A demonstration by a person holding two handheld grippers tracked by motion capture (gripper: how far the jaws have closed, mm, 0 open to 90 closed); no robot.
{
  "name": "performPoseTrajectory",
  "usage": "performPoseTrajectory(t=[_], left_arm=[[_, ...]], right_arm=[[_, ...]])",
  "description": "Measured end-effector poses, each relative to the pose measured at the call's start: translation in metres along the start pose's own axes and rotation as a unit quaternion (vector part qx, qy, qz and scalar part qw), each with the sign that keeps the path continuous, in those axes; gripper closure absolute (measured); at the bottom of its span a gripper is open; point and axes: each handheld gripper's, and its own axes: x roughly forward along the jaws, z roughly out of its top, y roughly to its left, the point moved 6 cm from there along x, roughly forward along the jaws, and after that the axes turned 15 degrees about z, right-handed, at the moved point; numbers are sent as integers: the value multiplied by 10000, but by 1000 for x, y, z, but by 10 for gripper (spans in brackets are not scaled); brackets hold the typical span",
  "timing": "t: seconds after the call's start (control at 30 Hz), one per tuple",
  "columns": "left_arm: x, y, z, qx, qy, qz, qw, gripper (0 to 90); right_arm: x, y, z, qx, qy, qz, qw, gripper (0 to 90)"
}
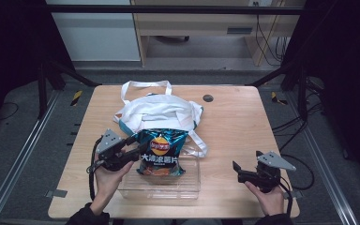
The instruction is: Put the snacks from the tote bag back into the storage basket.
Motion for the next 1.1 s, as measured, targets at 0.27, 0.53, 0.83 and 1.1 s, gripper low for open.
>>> performPoseTrajectory(t=[0.27,0.53,0.83,1.1], left_arm=[[-15,3,-2,-15,-50,-101,9999,504],[-26,9,-8,128,-50,-104,9999,485],[-41,23,-20,178,-77,-139,9997,429],[-46,47,-38,128,116,131,9998,405]], right_arm=[[0,0,0,-3,-2,1,10000,55],[-1,-1,0,-9,-16,-26,10000,55],[-2,-1,0,-17,-29,-43,10000,55],[-2,-1,0,-46,-33,-55,10000,55]])
